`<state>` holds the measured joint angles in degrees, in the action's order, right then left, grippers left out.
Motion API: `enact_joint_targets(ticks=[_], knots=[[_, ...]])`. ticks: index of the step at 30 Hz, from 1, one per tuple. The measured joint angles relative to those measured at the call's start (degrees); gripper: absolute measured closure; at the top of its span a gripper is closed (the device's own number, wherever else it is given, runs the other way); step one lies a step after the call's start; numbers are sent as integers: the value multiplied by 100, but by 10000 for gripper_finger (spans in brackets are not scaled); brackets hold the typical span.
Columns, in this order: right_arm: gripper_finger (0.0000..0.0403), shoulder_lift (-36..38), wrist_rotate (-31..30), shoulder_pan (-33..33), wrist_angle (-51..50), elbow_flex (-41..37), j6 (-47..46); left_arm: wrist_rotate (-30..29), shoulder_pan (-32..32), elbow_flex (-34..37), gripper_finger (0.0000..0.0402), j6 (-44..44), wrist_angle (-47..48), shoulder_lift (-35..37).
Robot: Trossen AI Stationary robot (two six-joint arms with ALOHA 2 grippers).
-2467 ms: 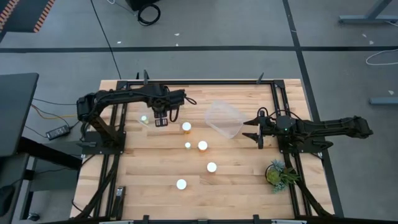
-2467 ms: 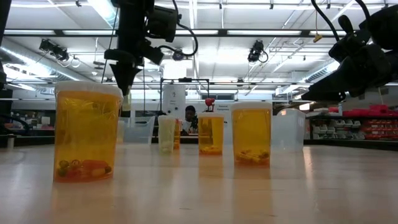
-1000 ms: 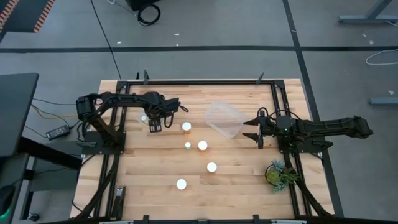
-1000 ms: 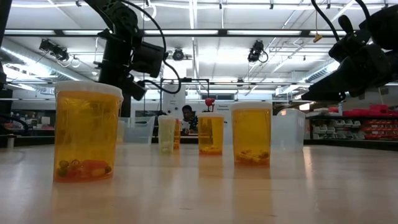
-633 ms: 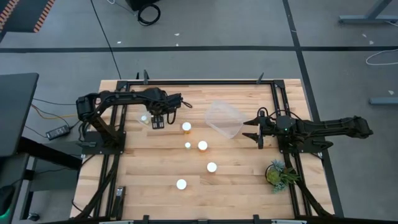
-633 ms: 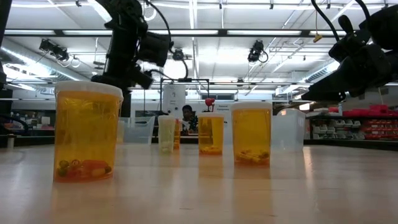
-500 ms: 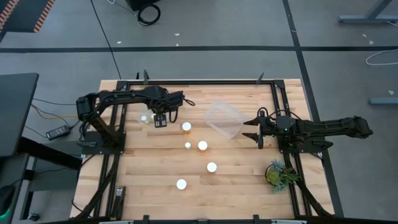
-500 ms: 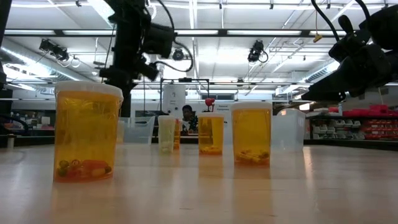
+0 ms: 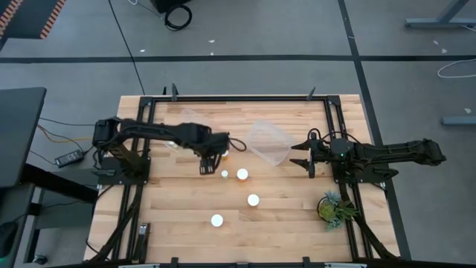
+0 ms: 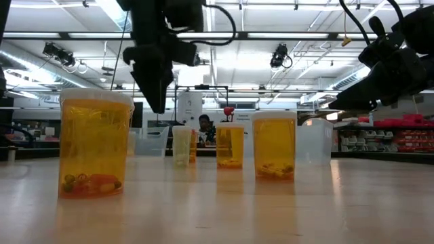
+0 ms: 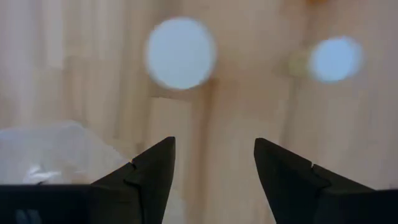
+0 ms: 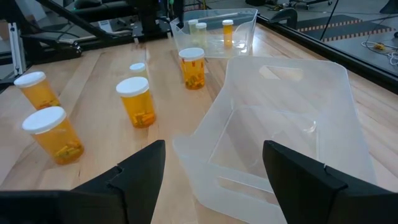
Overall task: Pick and place medicine bottles into bin by pill shape (circle, oval)
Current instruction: Put the small yellow pill bottle into the left transparent bin
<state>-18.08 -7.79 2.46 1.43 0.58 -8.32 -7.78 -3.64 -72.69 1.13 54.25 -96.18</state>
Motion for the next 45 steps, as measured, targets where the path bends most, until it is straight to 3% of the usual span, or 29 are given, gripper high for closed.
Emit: enact_joint_targets(ticks=[11,33,45], knots=[[127,-40,-2,1,8,0,0,425,618,-21,173,432,-623,-554],[127,-70,-2,2,18,0,0,507,844,-21,175,269,-1654,-1073],[127,-75,-2,2,7,0,0,508,868,-21,265,209,-1706,-1073]])
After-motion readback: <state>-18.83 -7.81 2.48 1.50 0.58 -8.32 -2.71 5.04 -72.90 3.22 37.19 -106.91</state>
